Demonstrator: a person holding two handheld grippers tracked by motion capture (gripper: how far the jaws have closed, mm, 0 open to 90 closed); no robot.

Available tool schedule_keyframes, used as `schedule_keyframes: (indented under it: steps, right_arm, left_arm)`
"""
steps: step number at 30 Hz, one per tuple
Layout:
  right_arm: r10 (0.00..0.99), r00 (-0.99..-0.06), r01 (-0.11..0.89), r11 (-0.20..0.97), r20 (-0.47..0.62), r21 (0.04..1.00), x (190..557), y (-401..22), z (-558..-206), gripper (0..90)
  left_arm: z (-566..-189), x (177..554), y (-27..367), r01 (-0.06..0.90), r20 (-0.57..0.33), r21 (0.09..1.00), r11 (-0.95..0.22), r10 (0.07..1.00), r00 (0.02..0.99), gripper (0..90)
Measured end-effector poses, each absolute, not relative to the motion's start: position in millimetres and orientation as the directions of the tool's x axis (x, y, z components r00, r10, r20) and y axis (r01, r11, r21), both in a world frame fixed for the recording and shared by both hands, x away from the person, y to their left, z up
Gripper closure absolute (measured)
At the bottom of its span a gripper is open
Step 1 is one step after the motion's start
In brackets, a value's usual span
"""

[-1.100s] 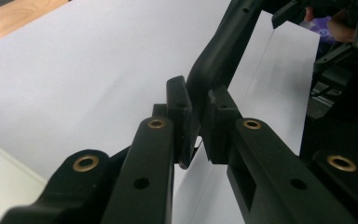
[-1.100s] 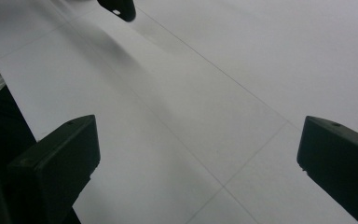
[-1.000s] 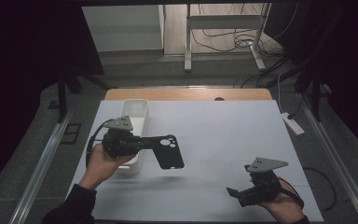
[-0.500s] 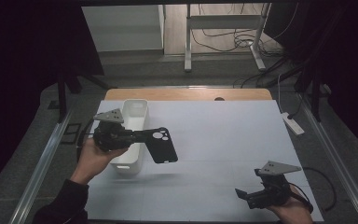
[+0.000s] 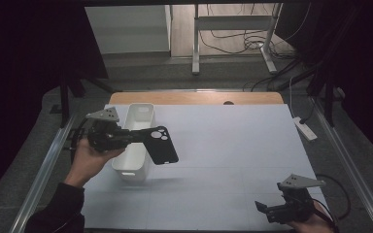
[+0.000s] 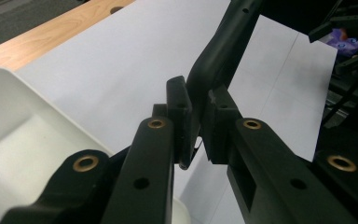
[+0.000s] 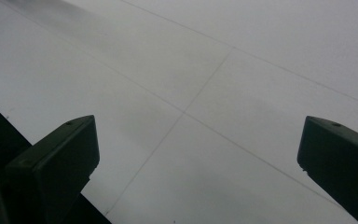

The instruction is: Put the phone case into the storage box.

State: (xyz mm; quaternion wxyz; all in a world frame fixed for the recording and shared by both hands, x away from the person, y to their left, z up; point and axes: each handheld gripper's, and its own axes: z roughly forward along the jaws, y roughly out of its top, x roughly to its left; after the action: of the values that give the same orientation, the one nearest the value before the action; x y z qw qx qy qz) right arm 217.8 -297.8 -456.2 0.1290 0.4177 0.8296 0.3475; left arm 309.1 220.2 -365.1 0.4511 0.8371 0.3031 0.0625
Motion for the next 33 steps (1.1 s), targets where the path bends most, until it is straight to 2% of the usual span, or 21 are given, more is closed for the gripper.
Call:
schedule_keyframes:
  steps: [33]
  right_arm:
    - [0.798,-0.597,0.631,0.402,0.085,0.664,215.3,-303.8,-460.0,0.0]
  left_arm:
    - [-333.9,322.3,259.8,0.451,-0.123,0.794,-0.408,0.618,0.776,82.3]
